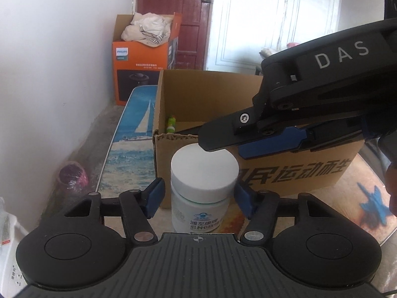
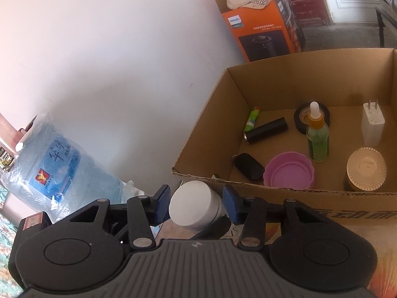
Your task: Organize rigid objects
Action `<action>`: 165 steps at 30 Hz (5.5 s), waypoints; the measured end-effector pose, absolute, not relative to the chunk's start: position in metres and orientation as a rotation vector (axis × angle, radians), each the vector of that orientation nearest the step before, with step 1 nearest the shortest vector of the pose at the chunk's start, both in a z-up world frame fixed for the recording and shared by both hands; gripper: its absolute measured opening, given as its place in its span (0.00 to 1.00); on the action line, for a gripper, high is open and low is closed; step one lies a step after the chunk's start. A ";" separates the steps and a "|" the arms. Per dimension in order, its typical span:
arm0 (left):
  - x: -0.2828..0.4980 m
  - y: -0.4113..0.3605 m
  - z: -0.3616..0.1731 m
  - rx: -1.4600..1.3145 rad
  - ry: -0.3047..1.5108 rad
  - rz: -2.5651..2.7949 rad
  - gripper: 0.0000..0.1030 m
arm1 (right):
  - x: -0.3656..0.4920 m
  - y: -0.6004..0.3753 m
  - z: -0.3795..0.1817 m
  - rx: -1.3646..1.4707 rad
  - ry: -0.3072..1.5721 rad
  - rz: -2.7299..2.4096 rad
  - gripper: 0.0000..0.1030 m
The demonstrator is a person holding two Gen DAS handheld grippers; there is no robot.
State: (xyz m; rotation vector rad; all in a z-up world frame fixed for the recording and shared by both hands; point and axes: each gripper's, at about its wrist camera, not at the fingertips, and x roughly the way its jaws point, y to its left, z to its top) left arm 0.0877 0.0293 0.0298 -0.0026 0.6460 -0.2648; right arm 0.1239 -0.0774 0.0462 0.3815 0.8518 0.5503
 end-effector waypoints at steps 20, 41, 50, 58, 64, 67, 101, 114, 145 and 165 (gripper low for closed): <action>0.062 0.033 0.048 -0.030 0.615 -0.251 0.52 | 0.103 -0.070 0.056 0.374 0.839 0.627 0.32; 0.079 -0.048 0.146 0.093 0.425 -0.404 0.51 | 0.071 -0.153 0.169 0.340 0.580 0.588 0.33; 0.138 -0.113 0.127 0.058 0.542 -0.534 0.51 | 0.108 -0.228 0.160 0.400 0.626 0.459 0.33; 0.165 -0.145 0.086 0.067 0.709 -0.560 0.51 | 0.146 -0.275 0.102 0.498 0.731 0.416 0.33; 0.175 -0.158 0.069 0.087 0.776 -0.562 0.51 | 0.163 -0.294 0.068 0.522 0.775 0.400 0.33; 0.176 -0.166 0.072 0.120 0.774 -0.562 0.51 | 0.169 -0.298 0.064 0.520 0.772 0.400 0.36; 0.193 -0.165 0.055 0.090 0.853 -0.533 0.77 | 0.178 -0.292 0.055 0.451 0.778 0.356 0.42; 0.140 -0.116 0.102 -0.011 0.690 -0.545 0.98 | 0.125 -0.303 0.094 0.530 0.636 0.317 0.42; 0.078 -0.022 0.109 0.028 0.680 -0.108 1.00 | -0.001 -0.176 0.119 0.027 0.468 -0.078 1.00; 0.094 -0.027 0.095 0.127 0.730 -0.082 1.00 | 0.030 -0.165 0.101 0.014 0.525 -0.077 1.00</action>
